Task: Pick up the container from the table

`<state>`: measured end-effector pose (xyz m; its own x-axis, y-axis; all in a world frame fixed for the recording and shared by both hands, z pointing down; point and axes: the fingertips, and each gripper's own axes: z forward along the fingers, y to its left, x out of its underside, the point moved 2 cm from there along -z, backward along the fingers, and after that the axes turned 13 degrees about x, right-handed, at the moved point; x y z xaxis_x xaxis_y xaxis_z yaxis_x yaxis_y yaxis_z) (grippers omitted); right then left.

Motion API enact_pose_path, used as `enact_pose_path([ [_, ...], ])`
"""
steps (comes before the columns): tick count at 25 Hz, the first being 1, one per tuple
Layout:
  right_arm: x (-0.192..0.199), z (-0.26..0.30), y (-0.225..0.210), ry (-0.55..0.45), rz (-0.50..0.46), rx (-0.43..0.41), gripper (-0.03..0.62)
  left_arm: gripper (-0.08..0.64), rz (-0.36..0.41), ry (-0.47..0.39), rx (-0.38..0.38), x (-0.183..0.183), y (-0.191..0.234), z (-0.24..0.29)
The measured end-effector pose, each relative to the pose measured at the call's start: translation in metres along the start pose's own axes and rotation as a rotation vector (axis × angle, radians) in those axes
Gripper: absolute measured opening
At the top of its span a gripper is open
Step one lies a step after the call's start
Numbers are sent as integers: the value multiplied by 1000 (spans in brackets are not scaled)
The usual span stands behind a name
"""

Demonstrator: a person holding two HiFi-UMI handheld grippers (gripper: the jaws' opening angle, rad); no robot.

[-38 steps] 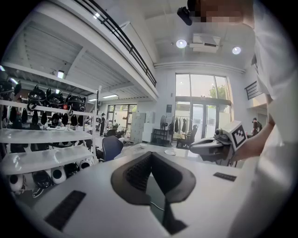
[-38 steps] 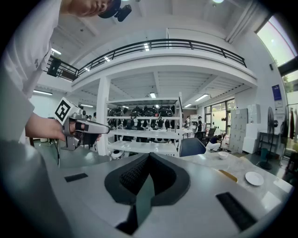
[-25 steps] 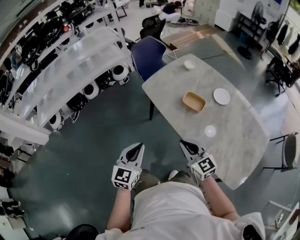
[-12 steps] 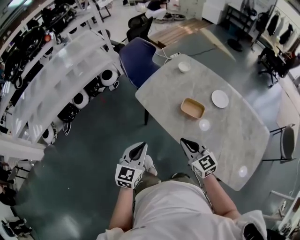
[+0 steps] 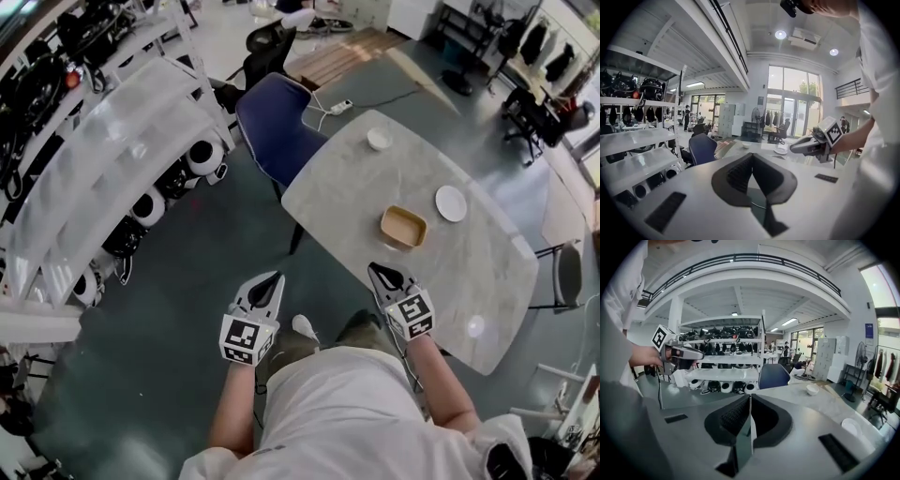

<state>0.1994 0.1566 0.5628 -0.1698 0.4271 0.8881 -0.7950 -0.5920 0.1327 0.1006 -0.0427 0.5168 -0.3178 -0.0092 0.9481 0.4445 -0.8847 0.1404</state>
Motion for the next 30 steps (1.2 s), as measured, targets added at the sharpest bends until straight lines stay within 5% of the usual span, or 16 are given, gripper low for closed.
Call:
enact_pose_path([
  [9,32,62,-26,178,-81,13,58,2,-79,61,-61,19,39,-12],
  [18,105,113,-81,427,-188,18,116,2,-173,127,-169,36,63,2],
  [30,185,155,-148,637,-304,-25,203,2,-288,193,-325,55,58,31],
])
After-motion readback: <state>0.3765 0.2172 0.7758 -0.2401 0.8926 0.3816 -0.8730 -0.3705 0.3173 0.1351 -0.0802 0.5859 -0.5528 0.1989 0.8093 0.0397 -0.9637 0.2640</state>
